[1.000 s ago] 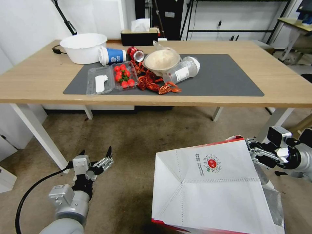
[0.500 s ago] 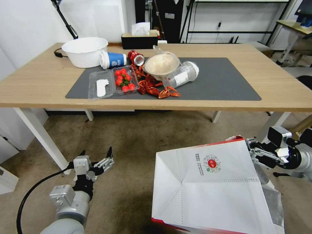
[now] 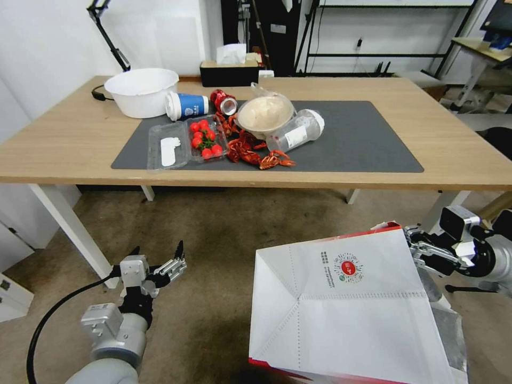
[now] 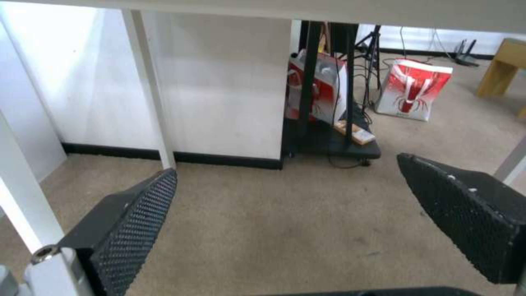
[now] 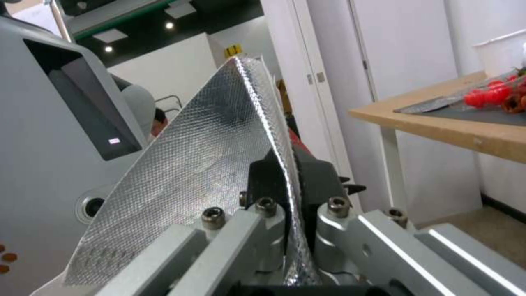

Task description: Pick up the food delivery bag from the floor and place it on the table.

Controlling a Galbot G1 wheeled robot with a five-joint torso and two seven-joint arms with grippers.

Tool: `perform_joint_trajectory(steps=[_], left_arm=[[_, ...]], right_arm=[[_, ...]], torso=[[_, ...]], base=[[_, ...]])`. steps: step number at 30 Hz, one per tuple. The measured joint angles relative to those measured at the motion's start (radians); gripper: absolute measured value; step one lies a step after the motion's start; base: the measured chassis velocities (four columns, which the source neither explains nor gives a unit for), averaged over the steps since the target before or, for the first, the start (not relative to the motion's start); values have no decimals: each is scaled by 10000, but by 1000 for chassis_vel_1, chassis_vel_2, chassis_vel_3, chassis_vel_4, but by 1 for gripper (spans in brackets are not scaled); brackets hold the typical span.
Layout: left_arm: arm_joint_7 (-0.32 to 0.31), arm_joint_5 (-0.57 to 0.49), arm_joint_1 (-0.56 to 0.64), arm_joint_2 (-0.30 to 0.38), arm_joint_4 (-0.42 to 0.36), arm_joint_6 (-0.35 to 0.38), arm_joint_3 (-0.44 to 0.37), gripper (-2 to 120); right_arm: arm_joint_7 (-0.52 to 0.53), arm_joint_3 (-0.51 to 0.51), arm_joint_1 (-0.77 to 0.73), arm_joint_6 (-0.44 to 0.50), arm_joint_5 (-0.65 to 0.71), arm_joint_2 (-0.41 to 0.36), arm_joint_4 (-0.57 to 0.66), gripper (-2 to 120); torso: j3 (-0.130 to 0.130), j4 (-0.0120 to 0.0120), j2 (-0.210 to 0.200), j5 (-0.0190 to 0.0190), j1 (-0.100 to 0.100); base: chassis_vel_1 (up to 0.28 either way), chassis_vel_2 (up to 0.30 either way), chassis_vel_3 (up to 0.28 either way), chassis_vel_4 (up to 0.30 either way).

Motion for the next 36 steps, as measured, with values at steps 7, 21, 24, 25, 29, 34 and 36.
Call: perform_joint_trajectory(steps=[7,21,24,25,29,34,36], left_arm=[[0,-23,-21,3,-1,1,-35,100],[5,-19,-16,-7,-6,10,-25,100],[15,-14,-22,10,-10,8,-42,100],[18,-14,-40,22,-10,8,-64,100],[22,-20,-52,29,-23,8,-83,100],[27,-11,-43,16,-44,6,-50,100],[27,-11,-45,22,-44,6,-51,100]], right_arm=[[19,0,-6,5,1,-2,5,0],[54,-30,13,13,0,25,25,0],[59,-35,19,14,-4,36,38,0],[62,-35,10,15,-8,42,46,0],[67,-34,-3,19,-18,56,74,0],[81,4,-30,19,-18,41,117,0],[82,7,-31,19,-18,39,119,0]], torso=[[90,0,147,0,60],[410,0,652,0,242],[499,0,798,0,299],[548,0,878,0,330],[681,0,1096,0,417],[907,0,1484,0,581],[946,0,1549,0,606]], base=[[0,0,0,0],[0,0,0,0],[0,0,0,0],[0,0,0,0],[0,0,0,0],[0,0,0,0],[0,0,0,0]])
